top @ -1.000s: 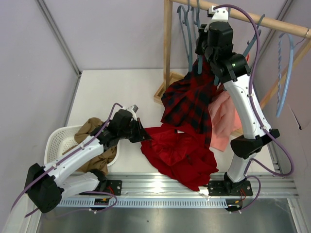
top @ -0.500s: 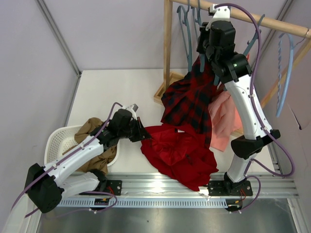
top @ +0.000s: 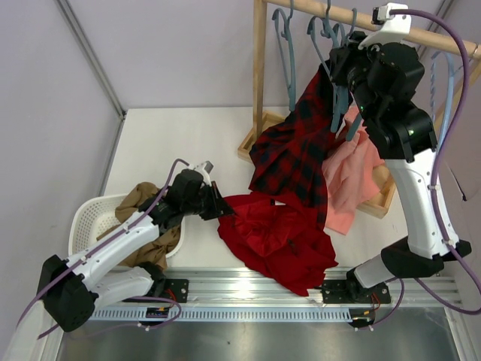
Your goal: Place the skirt on the hanger
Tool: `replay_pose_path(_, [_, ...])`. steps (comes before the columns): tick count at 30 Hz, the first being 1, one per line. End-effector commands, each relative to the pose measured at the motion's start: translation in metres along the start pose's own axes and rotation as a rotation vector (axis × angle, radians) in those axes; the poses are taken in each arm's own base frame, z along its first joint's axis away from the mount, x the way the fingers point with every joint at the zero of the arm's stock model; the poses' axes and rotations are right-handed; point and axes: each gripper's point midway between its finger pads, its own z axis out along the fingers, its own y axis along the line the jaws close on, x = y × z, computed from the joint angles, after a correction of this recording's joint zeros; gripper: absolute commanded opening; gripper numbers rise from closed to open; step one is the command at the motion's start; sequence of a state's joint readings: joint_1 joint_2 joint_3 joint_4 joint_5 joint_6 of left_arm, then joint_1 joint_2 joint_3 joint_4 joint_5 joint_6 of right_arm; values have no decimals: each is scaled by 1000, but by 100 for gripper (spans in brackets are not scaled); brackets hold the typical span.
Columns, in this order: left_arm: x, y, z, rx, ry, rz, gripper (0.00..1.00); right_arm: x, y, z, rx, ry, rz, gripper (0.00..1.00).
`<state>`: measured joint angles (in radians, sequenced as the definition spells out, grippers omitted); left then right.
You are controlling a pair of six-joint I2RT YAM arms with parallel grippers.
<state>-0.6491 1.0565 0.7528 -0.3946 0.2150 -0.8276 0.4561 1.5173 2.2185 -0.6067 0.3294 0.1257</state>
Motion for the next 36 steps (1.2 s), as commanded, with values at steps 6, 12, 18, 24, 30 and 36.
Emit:
replay_pose_path(6, [-10,-12,-9,58,-47,22,0,-33,10,-11,-64,-111,65,0])
replay_pose_path(12, [-10,-11,-10,50,-45,38,0,-39,3,-58,-104,-116,91,0])
replay_pose_path(18, [-14,-14,-7,41,-27,75,0,-51,-3,-130,-197,-147,126,0])
replay_pose_path(24, [-21,-21,-7,50,-31,97,0,-54,-8,-202,-304,-166,150,0])
replay_pose_path(30, [-24,-24,-5,53,-26,134,0,-23,17,-255,-543,-68,157,0])
replay_pose_path(36, [-27,-22,-5,43,-15,221,0,42,44,-271,-719,132,306,0])
